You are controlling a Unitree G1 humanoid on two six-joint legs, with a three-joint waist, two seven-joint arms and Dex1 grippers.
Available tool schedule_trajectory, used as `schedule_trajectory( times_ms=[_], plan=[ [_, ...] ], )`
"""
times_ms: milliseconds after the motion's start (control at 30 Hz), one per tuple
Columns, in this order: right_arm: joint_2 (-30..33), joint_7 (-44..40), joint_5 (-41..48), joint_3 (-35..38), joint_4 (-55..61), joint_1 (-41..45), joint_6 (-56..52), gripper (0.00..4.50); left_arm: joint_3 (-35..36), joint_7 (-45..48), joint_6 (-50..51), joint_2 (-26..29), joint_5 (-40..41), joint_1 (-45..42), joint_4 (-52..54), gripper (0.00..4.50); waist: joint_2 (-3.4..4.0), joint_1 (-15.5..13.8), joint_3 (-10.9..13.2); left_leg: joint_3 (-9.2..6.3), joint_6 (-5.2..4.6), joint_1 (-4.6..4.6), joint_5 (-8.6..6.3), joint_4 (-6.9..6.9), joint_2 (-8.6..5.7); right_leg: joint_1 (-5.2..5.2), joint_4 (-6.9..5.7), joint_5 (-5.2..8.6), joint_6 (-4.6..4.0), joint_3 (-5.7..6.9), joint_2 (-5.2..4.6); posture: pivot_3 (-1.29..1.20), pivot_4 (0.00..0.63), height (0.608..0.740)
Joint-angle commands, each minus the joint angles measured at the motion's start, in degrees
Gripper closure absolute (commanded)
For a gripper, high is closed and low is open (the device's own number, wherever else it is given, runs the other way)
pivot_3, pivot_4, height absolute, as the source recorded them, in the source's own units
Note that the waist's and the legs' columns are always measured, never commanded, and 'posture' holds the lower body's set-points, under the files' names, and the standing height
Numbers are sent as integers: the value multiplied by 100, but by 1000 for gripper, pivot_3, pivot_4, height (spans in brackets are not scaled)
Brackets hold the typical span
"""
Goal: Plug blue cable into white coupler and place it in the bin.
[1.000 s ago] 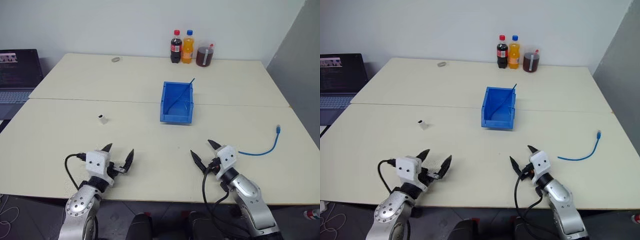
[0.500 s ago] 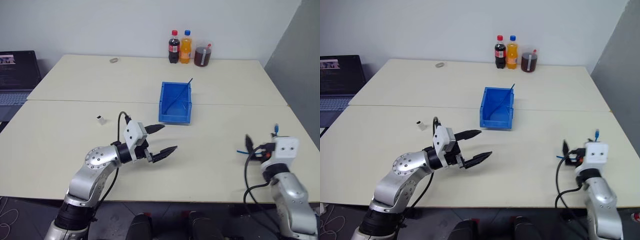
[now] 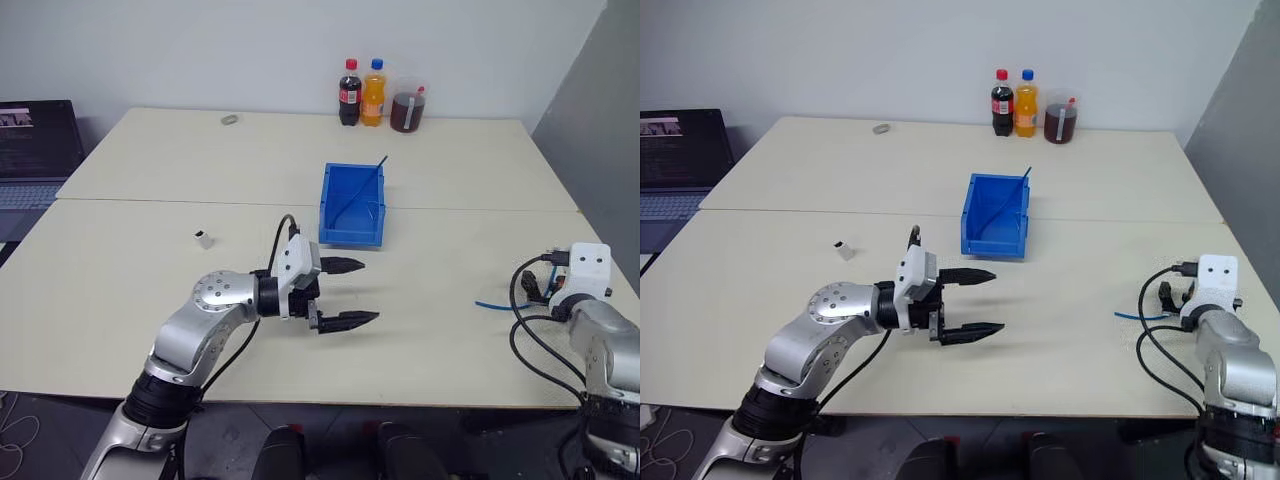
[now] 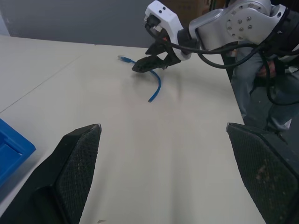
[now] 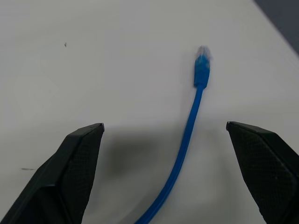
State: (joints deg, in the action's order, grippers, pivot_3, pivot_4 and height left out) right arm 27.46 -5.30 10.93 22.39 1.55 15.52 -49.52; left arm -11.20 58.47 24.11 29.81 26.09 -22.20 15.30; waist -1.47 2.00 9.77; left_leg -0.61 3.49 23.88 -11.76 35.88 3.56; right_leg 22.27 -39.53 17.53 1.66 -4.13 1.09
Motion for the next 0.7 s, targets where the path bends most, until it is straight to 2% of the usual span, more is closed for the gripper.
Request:
schedule_trajectory(
  times_ms=[33, 367, 500, 567, 700],
  plan=[
    [211, -108, 77, 212, -395, 237, -11, 852, -50, 47, -123, -42, -53, -61, 62, 0, 1, -5, 0, 2, 0, 0, 0, 0, 0, 0, 1, 0, 0, -2, -1, 0, 150, 740],
    [337, -68, 176, 383, -1062, 534, 89, 3234, 9, 56, -164, -118, 0, 25, 76, 0, 0, -20, 0, 2, 0, 2, 0, 6, -1, -5, 9, -3, 8, 0, -3, 0, 150, 740],
    [384, -52, 363, 669, -1332, 741, -14, 4117, 28, 84, -185, -77, -16, 30, 69, 0, 0, -26, 0, 2, 0, 2, 0, 7, -2, -6, 9, -4, 8, -1, -4, 0, 150, 740],
    [469, -194, 444, 697, -1396, 775, -46, 4451, 38, 104, -189, -46, -27, 53, 73, 0, 0, -24, 0, 2, 0, 2, 0, 6, -2, -6, 9, -4, 8, -1, -4, 0, 150, 740],
    [1099, -1494, 723, 51, -907, 526, -194, 4451, 65, 361, -283, 253, -35, 339, 206, 0, 7, -14, 4, 4, -1, 3, 0, 3, -3, -3, 12, -4, 8, -3, -4, 0, 150, 740]
  ],
)
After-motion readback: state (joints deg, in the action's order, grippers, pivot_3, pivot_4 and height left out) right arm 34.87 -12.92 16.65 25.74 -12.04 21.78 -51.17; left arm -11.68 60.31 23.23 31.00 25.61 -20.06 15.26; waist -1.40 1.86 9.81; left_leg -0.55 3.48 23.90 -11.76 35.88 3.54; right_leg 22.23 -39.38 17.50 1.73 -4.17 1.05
